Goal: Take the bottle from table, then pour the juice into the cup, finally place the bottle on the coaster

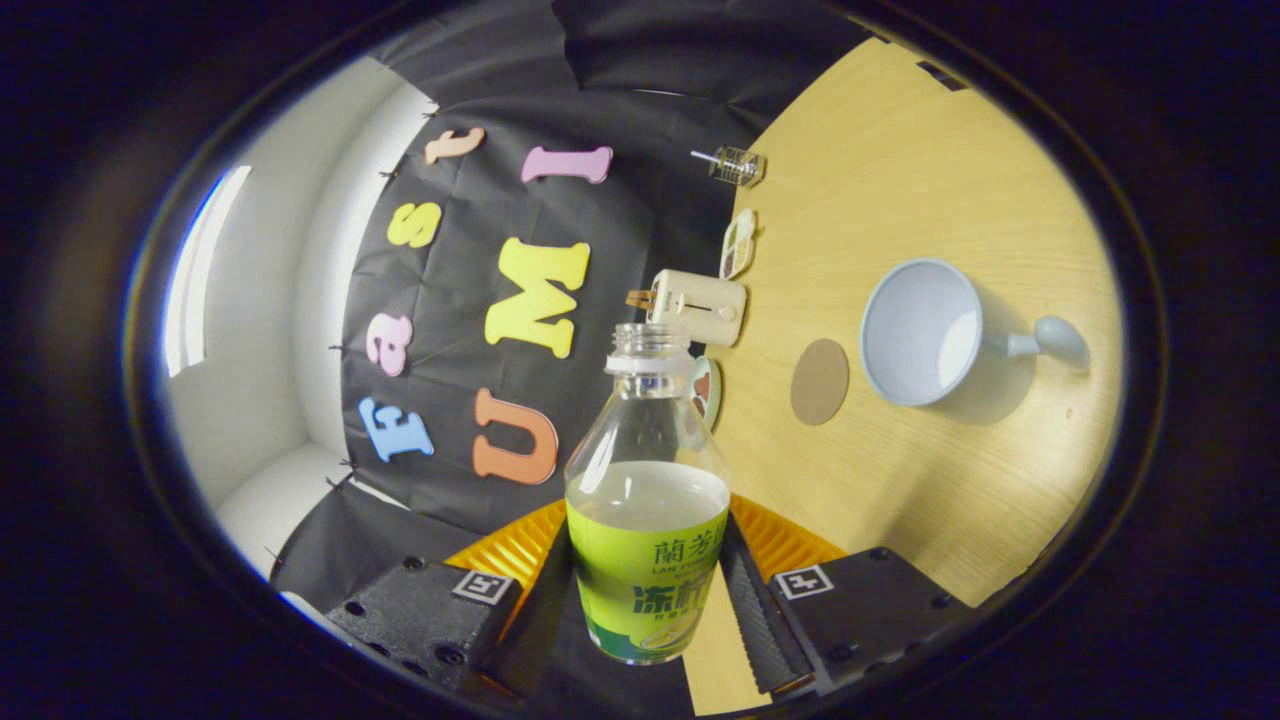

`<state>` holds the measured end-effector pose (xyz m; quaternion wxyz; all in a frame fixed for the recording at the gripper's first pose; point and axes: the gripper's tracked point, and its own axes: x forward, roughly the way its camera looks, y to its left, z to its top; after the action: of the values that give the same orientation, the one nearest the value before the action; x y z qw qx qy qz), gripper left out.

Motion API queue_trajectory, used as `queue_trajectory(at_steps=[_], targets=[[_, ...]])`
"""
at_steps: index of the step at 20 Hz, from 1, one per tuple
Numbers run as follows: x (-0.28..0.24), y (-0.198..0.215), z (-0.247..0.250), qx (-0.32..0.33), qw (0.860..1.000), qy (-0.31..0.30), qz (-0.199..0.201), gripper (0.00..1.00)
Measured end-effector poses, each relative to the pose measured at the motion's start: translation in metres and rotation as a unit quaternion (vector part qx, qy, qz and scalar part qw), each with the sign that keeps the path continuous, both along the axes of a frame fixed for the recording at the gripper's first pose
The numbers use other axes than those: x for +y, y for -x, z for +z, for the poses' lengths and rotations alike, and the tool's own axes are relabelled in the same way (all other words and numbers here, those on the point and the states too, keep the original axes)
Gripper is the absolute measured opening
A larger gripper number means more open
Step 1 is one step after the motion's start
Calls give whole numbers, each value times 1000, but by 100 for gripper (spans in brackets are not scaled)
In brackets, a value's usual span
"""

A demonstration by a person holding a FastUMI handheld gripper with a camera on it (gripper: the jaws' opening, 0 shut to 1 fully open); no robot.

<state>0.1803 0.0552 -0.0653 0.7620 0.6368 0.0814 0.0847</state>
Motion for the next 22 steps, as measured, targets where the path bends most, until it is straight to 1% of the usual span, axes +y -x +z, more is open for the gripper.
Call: queue_trajectory(at_steps=[4, 7, 11, 18, 22], targets=[[1, -2, -5, 5, 999, -47, 8, 80], [4, -6, -4, 4, 995, -96, 15, 80], [8, -6, 2, 0, 992, -120, 26, 80], [-4, -8, 12, -4, 985, -173, 23, 80], [-9, -5, 28, -18, 976, -215, 29, 80]])
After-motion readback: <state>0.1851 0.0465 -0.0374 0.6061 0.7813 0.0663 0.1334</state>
